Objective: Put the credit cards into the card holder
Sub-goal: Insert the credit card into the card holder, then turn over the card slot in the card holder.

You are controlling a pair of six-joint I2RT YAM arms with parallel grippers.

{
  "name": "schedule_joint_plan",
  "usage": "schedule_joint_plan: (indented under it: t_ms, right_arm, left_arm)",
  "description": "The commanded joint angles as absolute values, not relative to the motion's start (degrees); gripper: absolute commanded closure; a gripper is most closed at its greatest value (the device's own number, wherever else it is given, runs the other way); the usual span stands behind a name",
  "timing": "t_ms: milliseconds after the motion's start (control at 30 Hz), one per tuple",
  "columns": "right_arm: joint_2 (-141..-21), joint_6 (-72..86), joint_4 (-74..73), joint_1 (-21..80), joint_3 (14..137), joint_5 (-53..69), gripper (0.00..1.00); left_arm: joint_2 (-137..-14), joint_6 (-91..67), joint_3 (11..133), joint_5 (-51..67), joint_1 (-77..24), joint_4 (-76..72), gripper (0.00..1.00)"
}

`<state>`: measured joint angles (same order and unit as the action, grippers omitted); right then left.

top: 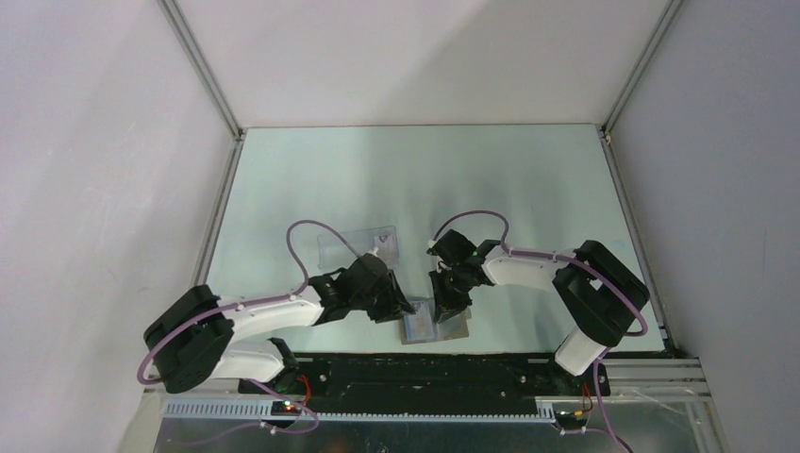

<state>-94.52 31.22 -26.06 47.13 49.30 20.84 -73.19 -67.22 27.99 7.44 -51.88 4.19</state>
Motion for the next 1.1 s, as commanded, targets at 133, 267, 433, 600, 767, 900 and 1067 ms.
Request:
schedule_joint_plan:
  t_ms: [133, 267, 433, 600, 767, 900, 1067]
  right_arm:
    - [-96.0, 30.5, -24.9, 47.4, 48.3, 19.9, 0.89]
    - [-96.3, 30.5, -24.7, 47.4, 48.3, 20.1, 0.89]
    - [-96.5, 30.5, -24.6, 47.4, 48.3, 20.4, 0.89]
    - [-96.7, 30.4, -24.7, 47.4, 48.2, 20.6, 0.89]
    - [-96.8, 30.4, -24.5, 47.4, 48.3, 20.9, 0.89]
    - [-96.7, 30.5, -24.5, 47.3, 48.3, 21.1, 0.89]
    - [-96.6, 30.5, -24.5, 47.3, 48.3, 21.4, 0.89]
  left_arm:
    - [-66.4, -65.2, 31.5, 0.2, -53.2, 11.1, 0.66]
    - [-68.4, -64.9, 32.4, 1.0, -53.5, 11.0, 0.79]
    - [-71.8, -64.4, 33.5, 2.2, -54.1, 9.7, 0.81]
    - [-74.6, -64.7, 33.7, 2.4, -54.5, 8.9, 0.81]
    - [-75.5, -64.7, 33.4, 1.5, -54.7, 9.1, 0.70]
    - [-76.3, -64.5, 33.5, 0.9, -54.8, 9.5, 0.66]
    - [-78.7, -63.8, 34.9, 1.9, -54.9, 9.4, 0.71]
